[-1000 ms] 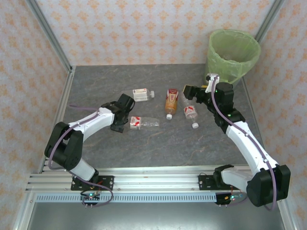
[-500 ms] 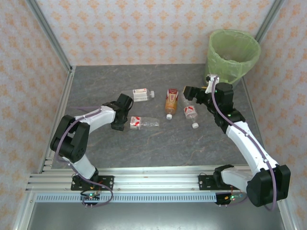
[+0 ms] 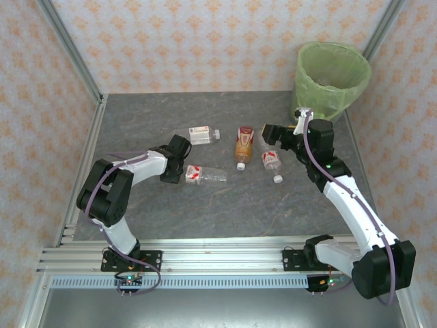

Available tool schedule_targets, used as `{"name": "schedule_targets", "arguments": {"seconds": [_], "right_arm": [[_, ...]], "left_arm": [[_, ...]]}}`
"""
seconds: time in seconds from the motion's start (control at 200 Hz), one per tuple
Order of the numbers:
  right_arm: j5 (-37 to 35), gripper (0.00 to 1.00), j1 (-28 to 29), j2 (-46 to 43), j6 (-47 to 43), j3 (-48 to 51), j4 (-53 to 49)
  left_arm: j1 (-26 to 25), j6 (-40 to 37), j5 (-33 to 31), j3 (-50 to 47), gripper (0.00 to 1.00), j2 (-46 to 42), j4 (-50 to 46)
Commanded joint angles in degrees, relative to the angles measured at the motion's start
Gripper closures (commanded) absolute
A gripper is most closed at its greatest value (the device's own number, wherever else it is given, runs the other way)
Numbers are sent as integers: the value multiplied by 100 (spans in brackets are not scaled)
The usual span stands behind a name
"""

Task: Put the plastic bottles in the bin

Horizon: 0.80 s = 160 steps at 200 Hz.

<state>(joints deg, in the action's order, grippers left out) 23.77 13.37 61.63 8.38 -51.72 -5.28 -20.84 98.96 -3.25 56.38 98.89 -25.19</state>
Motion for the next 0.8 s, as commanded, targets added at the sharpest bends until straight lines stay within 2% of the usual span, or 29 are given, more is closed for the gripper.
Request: {"name": "schedule_targets", "arguments": {"seconds": [0.0, 0.115, 0.23, 0.325, 0.375, 0.616, 0.796], "right_arm": [[-92, 1, 40, -98, 14, -48, -16], [-81, 1, 41, -111, 13, -57, -29], [-83, 1, 42, -98, 18, -52, -56], [-68, 1, 43, -82, 51, -33, -77], [-64, 1, 43, -57, 67, -26, -95], [157, 1, 68, 114, 414, 103, 110], [-21, 1, 439, 318, 343, 145, 144]], "left_arm": [[68, -102, -207, 3, 60, 43, -76], [68, -201, -337, 61, 71, -45, -241], [67, -335, -459, 127, 79, -173, -393], [69, -612, -457, 228, 96, -272, -440], [68, -776, -441, 321, 100, -312, -517], [54, -1663, -377, 489, 100, -620, -426], [2, -2504, -93, 224, 100, -926, 455]]}}
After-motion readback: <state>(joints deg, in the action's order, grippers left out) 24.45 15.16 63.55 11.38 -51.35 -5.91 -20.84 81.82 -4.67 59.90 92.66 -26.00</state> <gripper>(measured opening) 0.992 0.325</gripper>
